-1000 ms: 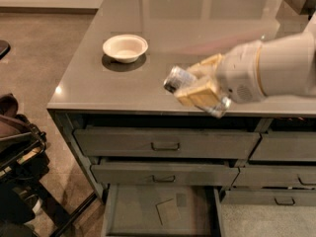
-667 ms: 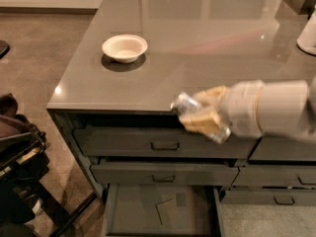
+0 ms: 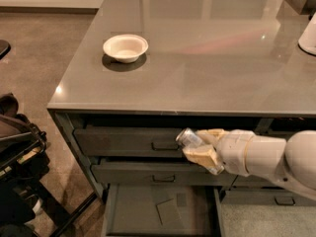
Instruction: Place redbull can into bottom drawer
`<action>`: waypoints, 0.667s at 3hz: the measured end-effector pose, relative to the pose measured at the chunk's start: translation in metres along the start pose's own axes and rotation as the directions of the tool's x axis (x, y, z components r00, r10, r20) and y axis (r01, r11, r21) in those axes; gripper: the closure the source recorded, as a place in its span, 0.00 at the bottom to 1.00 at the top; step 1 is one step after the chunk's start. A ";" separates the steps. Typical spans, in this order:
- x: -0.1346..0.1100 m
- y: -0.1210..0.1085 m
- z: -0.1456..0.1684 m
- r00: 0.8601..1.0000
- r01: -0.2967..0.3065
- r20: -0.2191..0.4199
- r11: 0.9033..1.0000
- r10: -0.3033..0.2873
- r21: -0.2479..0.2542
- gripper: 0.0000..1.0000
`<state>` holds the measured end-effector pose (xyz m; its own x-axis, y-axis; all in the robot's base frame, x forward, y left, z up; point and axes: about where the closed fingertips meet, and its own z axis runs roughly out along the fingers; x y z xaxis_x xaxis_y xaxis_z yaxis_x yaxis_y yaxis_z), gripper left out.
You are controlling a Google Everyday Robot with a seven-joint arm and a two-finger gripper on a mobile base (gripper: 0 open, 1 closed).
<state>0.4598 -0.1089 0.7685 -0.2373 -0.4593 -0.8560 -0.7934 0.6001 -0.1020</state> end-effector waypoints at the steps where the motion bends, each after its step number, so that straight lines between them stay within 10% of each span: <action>1: 0.000 -0.002 0.001 1.000 -0.002 0.001 1.000 0.002 0.005 1.00; 2: 0.013 -0.001 0.005 0.999 -0.043 0.001 0.999 0.043 0.017 1.00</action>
Offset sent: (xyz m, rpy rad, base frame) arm 0.0018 -0.0127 -0.0335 0.0494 0.0474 -0.0925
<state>0.4608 -0.1122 0.7550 -0.2708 -0.4325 -0.8600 -0.7730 0.6301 -0.0735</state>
